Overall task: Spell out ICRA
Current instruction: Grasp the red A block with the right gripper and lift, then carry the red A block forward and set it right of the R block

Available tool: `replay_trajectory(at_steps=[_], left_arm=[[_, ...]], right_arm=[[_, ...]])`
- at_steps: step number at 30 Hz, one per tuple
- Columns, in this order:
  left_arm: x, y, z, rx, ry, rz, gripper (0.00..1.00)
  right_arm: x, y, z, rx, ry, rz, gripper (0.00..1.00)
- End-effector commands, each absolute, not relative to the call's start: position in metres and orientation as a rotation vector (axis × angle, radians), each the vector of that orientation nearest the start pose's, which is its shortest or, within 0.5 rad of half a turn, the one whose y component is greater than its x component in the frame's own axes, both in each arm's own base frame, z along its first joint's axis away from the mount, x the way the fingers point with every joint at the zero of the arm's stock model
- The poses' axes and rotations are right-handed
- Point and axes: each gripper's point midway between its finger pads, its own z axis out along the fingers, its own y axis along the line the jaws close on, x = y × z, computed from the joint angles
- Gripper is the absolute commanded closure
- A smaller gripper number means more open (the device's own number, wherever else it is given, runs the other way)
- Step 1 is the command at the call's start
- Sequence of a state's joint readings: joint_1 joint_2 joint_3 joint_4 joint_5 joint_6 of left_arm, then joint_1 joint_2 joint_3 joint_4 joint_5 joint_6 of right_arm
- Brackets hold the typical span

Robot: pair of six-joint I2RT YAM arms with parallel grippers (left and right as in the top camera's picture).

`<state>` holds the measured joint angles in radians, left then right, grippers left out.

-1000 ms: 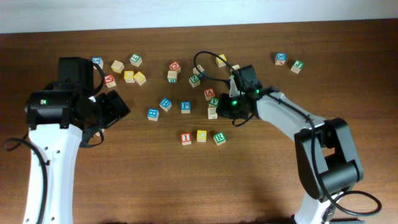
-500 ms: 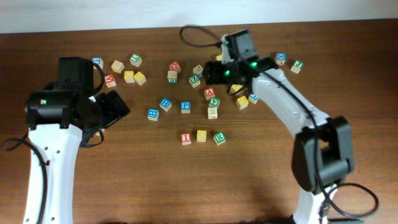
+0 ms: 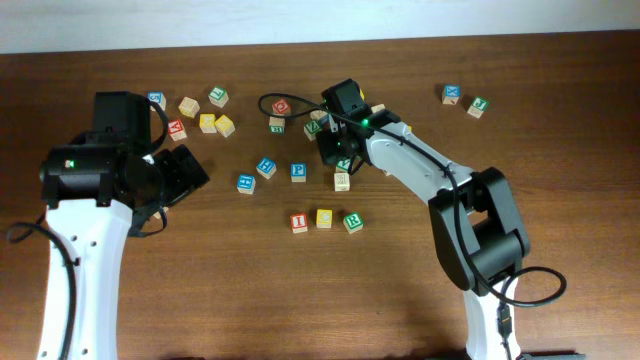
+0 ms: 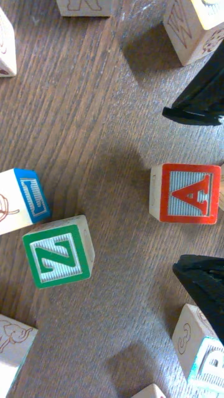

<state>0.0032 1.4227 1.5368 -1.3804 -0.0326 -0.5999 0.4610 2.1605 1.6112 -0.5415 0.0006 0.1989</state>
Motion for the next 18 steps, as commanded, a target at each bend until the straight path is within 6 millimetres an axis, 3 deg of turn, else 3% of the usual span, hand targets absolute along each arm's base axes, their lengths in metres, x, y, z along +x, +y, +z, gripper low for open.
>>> replay_trajectory(at_steps=[1,4,9,12,14,18], left_arm=[[0.290,0.007,0.233,-0.868,2.684,-0.099,0.01],[0.290,0.007,0.233,-0.868,2.684,-0.099,0.01],[0.290,0.007,0.233,-0.868,2.684,-0.099,0.01],[0.290,0.007,0.233,-0.868,2.684,-0.099,0.01],[0.290,0.007,0.233,-0.868,2.684,-0.099,0.01],[0.290,0.007,0.233,-0.868,2.684,-0.099,0.01]], right_arm=[[0.466,0.235,0.015,-0.381,2.680,0.174,0.40],[0.472,0.229,0.008,-0.364,2.667,0.112,0.44],[0.479,0.233,0.014,-0.357,2.635,0.128,0.66],[0.481,0.234,0.017,-0.356,2.628,0.131,0.67],[0.483,0.234,0.028,-0.356,2.627,0.130,0.68],[0.488,0.226,0.076,-0.340,2.641,0.069,0.69]])
